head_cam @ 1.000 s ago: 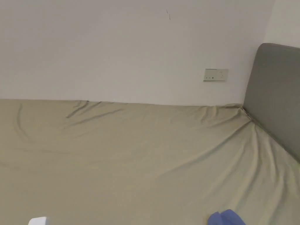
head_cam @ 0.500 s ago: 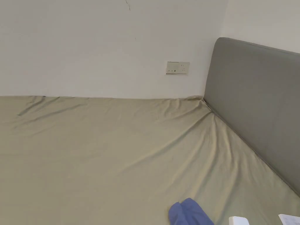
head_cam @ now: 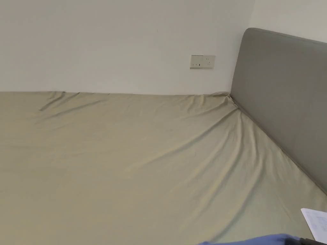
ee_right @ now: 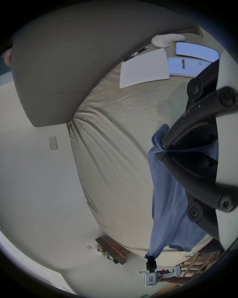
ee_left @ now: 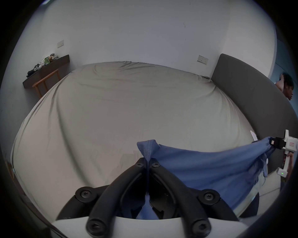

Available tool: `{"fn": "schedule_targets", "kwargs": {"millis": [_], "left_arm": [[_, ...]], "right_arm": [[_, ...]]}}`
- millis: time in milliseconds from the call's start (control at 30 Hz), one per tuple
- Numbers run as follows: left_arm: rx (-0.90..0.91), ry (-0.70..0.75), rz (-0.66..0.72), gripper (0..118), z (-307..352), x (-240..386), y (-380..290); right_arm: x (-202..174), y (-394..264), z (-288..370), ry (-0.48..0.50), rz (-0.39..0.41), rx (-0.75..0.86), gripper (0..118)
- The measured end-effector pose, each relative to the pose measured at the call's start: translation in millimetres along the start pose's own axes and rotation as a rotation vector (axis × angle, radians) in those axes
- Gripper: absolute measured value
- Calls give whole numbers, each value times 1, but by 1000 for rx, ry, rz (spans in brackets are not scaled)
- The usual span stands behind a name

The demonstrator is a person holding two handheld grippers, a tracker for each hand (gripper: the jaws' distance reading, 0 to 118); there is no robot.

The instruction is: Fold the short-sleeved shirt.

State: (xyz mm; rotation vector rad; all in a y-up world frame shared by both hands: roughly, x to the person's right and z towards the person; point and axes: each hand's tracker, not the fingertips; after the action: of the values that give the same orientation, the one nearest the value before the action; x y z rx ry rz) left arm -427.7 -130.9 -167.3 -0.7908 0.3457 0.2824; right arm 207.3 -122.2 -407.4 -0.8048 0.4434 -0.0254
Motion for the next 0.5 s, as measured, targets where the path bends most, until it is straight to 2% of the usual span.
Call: {"fn": "schedule_targets", "kwargs": {"millis": [67,167,200,233,400,433,467,500], "left_arm": [[-28,10,-11,1,16,0,-32],[-138,32,-25,1,22,-1,-88],[-172,44,-16,1,20,-2,-107],[-211,48,-10,1,18,-3,-124],[-244,75,-2,2,8,1,-171],[-199,87,-2,12,10,1,-169],[-200,94,-8,32,11,2,-166],[-171,126,-28,62,15,4,-162]], "right_arm": [[3,-31,9,-1,-14,-42,3],[-3,-82,7,-58,-12,-144,3],[10,-101,-4,-46,-41,-191,3],[13,-117,-9,-65,-38,-222,3],[10,-168,-27,-126,43,-302,3],[9,-170,-27,-123,41,-281,7],[7,-167,-23,-135,48,-232,22],[6,-162,-20,-159,49,-206,39]]}}
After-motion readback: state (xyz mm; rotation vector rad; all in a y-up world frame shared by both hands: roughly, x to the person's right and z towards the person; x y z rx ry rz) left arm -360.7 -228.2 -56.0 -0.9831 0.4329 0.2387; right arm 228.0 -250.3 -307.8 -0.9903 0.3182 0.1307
